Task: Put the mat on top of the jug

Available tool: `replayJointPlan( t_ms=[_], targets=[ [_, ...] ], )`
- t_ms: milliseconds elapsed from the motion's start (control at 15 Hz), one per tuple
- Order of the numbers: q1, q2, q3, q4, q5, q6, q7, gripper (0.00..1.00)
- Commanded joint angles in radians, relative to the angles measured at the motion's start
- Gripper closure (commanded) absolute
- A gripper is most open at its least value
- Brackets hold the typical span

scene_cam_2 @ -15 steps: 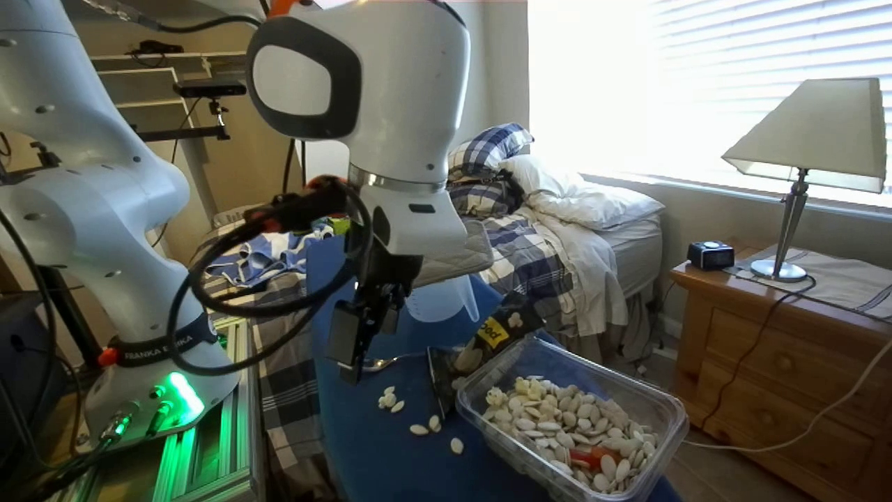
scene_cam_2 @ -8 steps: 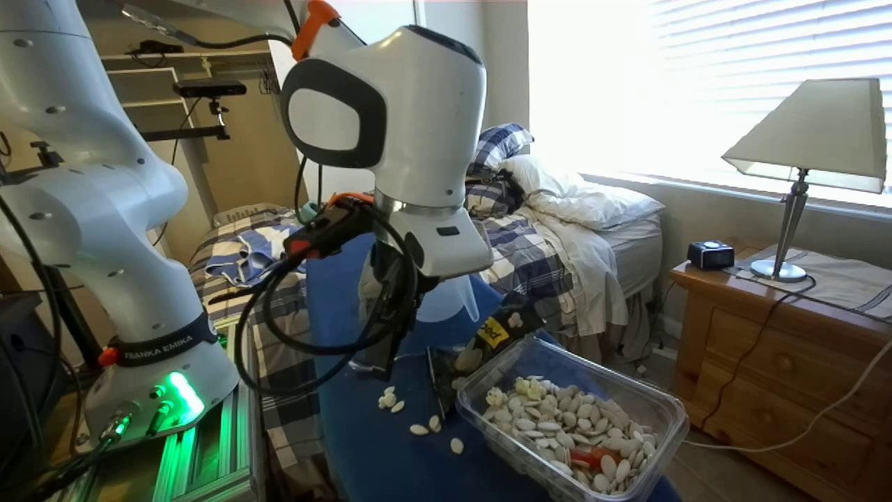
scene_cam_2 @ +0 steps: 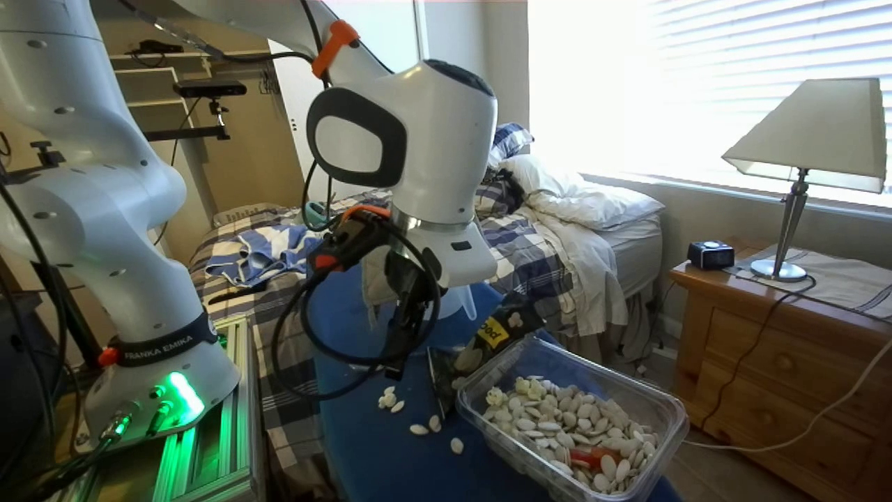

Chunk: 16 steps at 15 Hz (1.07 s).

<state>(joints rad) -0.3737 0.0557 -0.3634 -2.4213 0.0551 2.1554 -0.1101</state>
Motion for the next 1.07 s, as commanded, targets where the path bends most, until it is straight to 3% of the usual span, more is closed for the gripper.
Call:
replayJointPlan(
  t_ms=[0, 1000],
  targets=[
    [0.001, 0.032, 0.006, 0.018, 0.036, 0.01, -0.033, 0.0],
    [0.004, 0.086, 0.032, 0.029, 0.051, 0.028, -0.043, 0.0]
  ],
)
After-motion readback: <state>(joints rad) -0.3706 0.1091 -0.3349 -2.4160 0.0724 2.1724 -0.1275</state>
